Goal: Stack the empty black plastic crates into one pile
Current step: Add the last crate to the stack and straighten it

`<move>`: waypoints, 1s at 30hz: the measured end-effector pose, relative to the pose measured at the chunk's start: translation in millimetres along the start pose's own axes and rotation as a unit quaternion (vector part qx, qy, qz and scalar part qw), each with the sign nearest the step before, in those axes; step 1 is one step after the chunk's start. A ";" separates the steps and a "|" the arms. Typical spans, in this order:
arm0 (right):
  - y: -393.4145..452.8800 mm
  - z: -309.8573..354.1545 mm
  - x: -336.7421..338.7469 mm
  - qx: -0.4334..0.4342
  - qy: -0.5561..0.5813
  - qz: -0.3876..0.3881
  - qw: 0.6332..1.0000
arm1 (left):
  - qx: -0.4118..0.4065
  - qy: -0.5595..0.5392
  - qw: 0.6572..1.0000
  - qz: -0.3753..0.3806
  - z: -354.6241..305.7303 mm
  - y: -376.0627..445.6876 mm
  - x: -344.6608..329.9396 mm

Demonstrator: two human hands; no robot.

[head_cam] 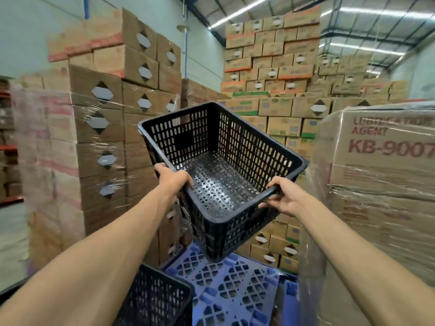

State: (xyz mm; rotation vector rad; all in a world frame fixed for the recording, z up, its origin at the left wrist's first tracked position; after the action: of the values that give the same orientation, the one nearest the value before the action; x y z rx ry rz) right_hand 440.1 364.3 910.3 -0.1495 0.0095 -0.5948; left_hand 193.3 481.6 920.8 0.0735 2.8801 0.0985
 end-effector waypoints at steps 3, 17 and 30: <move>-21.3 9.7 -26.9 0.004 -0.045 0.009 0.999 | -0.020 0.033 0.998 -0.050 -7.0 -6.3 38.6; -99.6 -19.8 -150.0 -0.070 -0.161 0.088 0.981 | 0.003 0.073 0.991 -0.109 -22.8 -31.5 200.2; -143.1 -77.1 -196.8 -0.132 -0.182 0.114 0.968 | 0.036 0.117 0.983 -0.138 12.1 -103.7 283.8</move>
State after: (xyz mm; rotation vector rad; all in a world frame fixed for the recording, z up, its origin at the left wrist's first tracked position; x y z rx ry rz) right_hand 193.3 346.6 847.7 -0.5091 -0.2488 -0.3279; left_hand -81.9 395.7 829.4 -0.3456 3.0920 -0.0528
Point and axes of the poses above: each hand's wrist, its own y-axis towards the middle knuckle, its own x-axis out of the back of the hand, z = x × y, the point moved 1 cm from there along y, towards the middle knuckle, and after that the axes turned 15 degrees about -y, right-handed, at the moved point
